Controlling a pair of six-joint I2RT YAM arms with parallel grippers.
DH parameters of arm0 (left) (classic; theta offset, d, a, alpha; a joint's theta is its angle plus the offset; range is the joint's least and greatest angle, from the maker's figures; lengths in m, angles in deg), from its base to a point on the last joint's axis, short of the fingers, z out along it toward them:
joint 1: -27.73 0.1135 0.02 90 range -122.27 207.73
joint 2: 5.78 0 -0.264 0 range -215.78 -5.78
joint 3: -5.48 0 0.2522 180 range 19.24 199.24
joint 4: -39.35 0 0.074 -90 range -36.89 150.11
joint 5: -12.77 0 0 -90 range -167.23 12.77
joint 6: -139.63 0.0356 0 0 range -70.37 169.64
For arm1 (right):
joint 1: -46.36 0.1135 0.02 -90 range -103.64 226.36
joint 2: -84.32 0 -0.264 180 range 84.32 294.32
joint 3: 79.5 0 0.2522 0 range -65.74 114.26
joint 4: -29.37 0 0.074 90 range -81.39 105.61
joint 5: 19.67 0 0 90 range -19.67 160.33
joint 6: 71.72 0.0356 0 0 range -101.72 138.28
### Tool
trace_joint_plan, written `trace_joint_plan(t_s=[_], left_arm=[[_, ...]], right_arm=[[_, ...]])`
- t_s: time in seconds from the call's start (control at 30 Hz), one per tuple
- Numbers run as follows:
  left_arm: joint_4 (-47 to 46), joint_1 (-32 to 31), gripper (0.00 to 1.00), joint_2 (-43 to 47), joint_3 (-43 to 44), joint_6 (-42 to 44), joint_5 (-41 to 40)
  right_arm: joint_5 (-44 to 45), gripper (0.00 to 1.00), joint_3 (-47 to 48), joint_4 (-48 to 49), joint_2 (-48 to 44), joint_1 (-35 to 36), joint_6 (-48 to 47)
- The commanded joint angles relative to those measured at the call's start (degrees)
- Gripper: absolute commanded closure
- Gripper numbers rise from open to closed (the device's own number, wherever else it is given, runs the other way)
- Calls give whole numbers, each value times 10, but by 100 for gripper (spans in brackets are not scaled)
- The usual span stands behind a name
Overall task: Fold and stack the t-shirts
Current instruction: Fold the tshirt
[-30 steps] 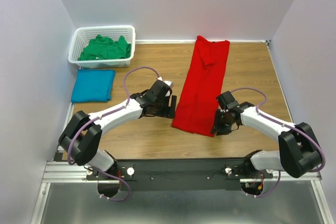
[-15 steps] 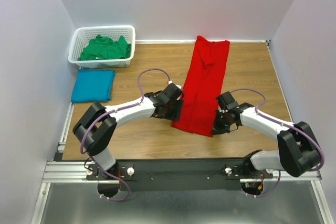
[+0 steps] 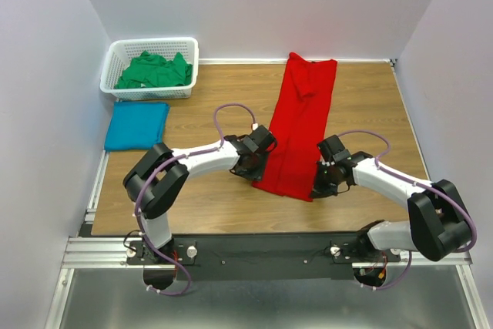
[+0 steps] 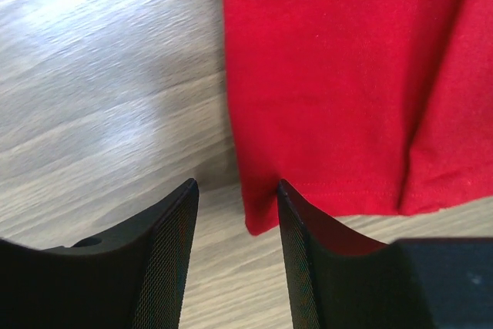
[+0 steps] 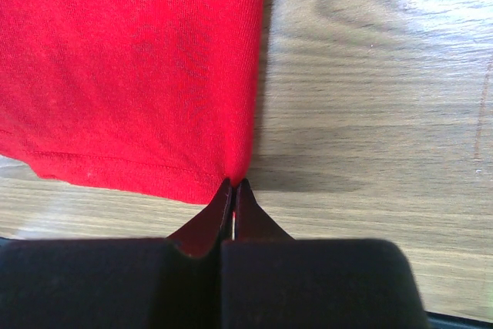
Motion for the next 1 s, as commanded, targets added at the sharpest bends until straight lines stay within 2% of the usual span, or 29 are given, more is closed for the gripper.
trace_joint_plan(t_s=[0.0,0.1,0.13,0.2,0.23,0.27,0.3,0.33,0.4,0.43,0.7,0.77,0.97], left_arm=[[17,-11,47,-26,21,5,-10],[19,-16,50,-32,18,5,-5],[21,-18,55,-34,18,4,-2],[23,-22,55,-34,14,5,0],[28,-23,64,-33,13,4,0],[30,-24,69,-33,11,3,0],[31,-25,81,-30,6,2,2],[33,-25,84,-29,4,0,3],[36,-26,98,-21,-4,-2,4],[40,-26,100,-18,-7,-3,6],[72,-69,100,86,-87,-48,37],[74,-89,100,119,-111,-70,76],[51,-106,100,149,-112,-94,91]], right_arm=[[26,99,-19,-28,14,5,-15],[26,99,-20,-29,10,6,-15],[26,99,-20,-28,7,5,-15],[24,99,-20,-28,4,6,-16],[24,99,-20,-28,3,6,-15],[22,99,-20,-28,4,6,-16],[21,99,-20,-28,4,6,-16],[20,99,-19,-29,5,6,-17],[12,99,-16,-31,0,6,-19],[7,99,-16,-31,-4,6,-19],[-52,99,2,-116,-26,6,-54],[-86,99,-5,-133,-37,7,-61],[-131,99,-13,-162,-47,17,-77]])
